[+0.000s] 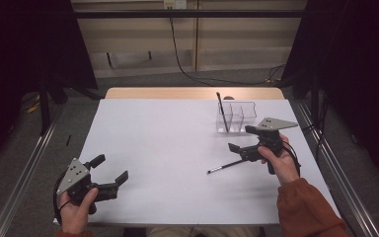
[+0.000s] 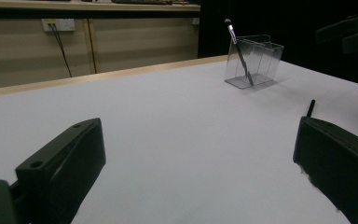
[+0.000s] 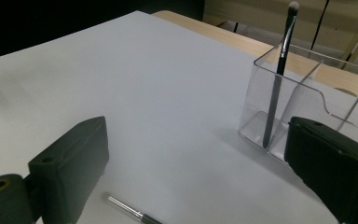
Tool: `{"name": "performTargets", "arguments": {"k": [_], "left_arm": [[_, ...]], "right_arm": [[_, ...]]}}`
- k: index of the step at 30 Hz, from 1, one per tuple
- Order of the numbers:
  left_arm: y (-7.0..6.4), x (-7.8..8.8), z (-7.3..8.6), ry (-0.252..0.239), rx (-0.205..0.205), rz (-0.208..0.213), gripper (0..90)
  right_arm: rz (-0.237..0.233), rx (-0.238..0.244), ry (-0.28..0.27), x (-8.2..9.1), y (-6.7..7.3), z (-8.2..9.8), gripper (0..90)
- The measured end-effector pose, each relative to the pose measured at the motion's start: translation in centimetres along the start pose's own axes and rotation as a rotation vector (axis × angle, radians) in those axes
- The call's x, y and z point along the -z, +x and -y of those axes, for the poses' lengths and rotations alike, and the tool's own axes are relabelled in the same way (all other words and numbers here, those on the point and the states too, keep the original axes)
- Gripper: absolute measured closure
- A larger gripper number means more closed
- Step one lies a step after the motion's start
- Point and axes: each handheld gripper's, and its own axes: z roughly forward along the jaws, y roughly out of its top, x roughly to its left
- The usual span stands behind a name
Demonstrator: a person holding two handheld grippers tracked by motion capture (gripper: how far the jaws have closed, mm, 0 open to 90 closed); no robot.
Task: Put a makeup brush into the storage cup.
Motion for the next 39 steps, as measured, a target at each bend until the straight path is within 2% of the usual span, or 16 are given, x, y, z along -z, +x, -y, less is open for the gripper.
{"name": "performTargets", "arguments": {"k": [7,10,12,14,16,24,30,34,39], "left_arm": [[0.1,0.0,0.0,-0.002,0.001,-0.004,2.2],[0.1,-0.1,0.0,0.001,0.003,-0.001,2.2],[0.1,-0.1,0.0,0.005,0.003,0.0,2.2],[0.1,-0.1,0.1,0.007,0.006,0.001,2.2],[0.1,-0.1,0.0,0.007,0.003,0.0,2.2],[0.2,-0.1,0.1,0.012,0.006,-0.002,2.2],[0.1,-0.1,0.1,0.014,0.003,-0.001,2.2],[0.2,-0.1,0.1,0.013,0.002,-0.001,2.2],[0.2,-0.1,0.1,0.016,0.0,-0.005,2.2]], "right_arm": [[-0.039,0.03,0.074,-1.3,-0.1,-0.7,8.2],[-0.067,0.054,0.139,-1.8,-0.1,-1.0,6.2],[-0.094,0.048,0.166,-2.0,-0.1,-1.2,5.8],[-0.094,0.061,0.192,-2.2,0.0,-1.5,2.1],[-0.093,0.073,0.217,-2.4,0.0,-1.7,2.8],[-0.115,0.103,0.38,-3.1,-0.6,-1.5,2.5],[-0.157,0.142,0.48,-3.3,-0.6,-1.5,3.0],[-0.168,0.165,0.52,-3.6,-0.6,-1.7,3.1],[-0.206,0.197,0.559,-4.1,-0.5,-1.6,4.1]]}}
